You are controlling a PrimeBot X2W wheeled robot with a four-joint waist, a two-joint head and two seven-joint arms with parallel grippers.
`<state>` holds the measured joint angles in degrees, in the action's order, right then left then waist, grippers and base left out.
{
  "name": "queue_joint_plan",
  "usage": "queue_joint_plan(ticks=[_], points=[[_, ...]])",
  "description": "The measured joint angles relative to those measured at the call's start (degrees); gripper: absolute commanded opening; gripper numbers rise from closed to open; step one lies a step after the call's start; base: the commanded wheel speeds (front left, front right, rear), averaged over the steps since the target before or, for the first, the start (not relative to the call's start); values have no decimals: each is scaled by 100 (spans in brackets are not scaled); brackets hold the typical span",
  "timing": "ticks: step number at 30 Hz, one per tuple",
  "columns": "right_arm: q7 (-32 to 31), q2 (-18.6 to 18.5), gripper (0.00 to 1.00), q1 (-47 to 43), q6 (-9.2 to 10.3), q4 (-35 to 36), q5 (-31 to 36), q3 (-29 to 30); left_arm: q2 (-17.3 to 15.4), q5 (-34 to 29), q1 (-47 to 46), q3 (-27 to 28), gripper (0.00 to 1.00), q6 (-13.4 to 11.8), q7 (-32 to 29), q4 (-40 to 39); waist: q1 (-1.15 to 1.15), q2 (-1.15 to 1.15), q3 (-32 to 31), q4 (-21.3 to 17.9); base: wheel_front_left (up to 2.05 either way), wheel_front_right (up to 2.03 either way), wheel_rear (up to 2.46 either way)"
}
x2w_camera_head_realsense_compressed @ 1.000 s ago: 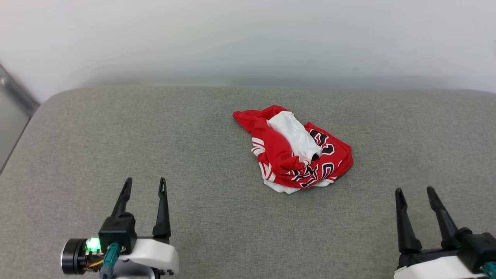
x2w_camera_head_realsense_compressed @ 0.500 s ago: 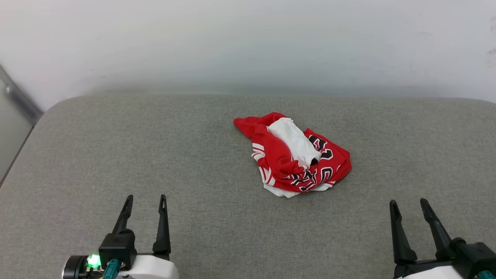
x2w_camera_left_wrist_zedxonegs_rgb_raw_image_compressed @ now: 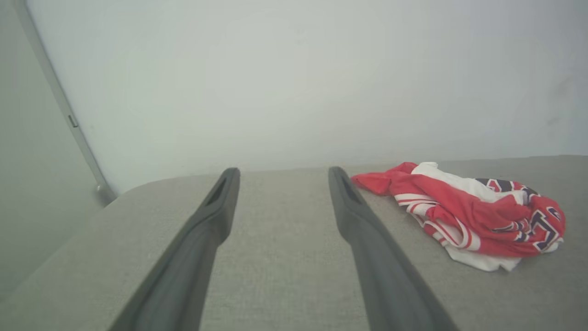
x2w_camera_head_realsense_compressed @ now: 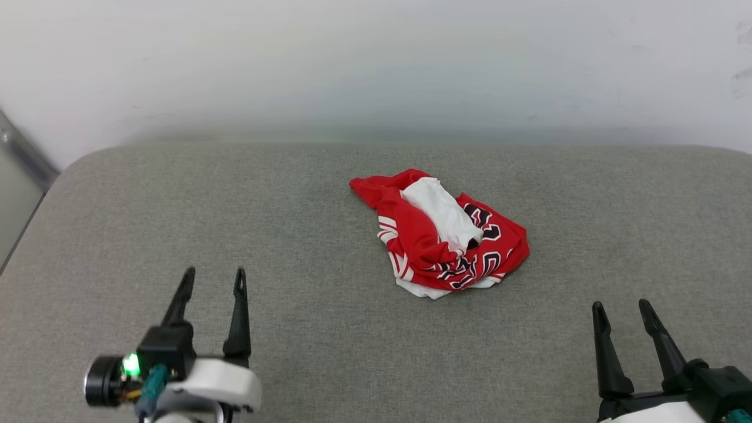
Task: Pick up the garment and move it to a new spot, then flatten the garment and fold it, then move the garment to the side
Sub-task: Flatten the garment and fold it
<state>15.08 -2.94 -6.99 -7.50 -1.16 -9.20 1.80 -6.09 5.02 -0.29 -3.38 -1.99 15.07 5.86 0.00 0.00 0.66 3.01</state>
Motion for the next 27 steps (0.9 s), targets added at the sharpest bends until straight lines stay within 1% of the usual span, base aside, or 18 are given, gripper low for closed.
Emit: queue_joint_plan(ticks=[3, 8, 11, 14, 16, 18, 20, 24, 27], points=[[0, 0, 100, 24, 0, 19, 2, 16, -81, -24, -437, 55, 100, 214, 0, 73, 0, 0, 53, -2, 0, 0, 0], [-1, 0, 100, 166, 0, 66, 48, 40, -326, -142, -1448, -4, 100, 564, 1, 163, 1, 0, 236, -19, 0, 0, 0], [0, 0, 100, 229, 0, 82, 60, 67, -479, -142, -2029, -91, 100, 710, 1, 325, 1, 0, 362, -45, 0, 0, 0], [0, 1, 100, 265, 0, 93, 65, 83, -616, -124, -2621, -324, 100, 828, -43, 601, 1, 0, 490, -72, 0, 0, 0], [-1, 1, 100, 337, 0, 103, 80, 100, -719, -66, -3021, -564, 100, 890, -320, 769, 1, 0, 579, -90, 0, 0, 0], [0, 1, 100, 390, 0, 114, 98, 134, -811, 111, -3448, -780, 100, 916, -543, 824, 1, 0, 677, -108, 0, 0, 0], [0, 1, 100, 474, 0, 123, 104, 171, -932, 348, -3838, -1065, 100, 932, -894, 876, 1, 0, 783, -126, 0, 0, 0], [0, 0, 100, 589, 0, 149, 109, 196, -1210, 1230, -4424, -1945, 100, 938, -1817, 920, 2, 0, 996, -165, 0, 0, 0], [0, 0, 100, 679, 0, 156, 112, 194, -1521, 1904, -4865, -2570, 100, 938, -2616, 894, 1, 0, 1149, -197, 0, 0, 0]])
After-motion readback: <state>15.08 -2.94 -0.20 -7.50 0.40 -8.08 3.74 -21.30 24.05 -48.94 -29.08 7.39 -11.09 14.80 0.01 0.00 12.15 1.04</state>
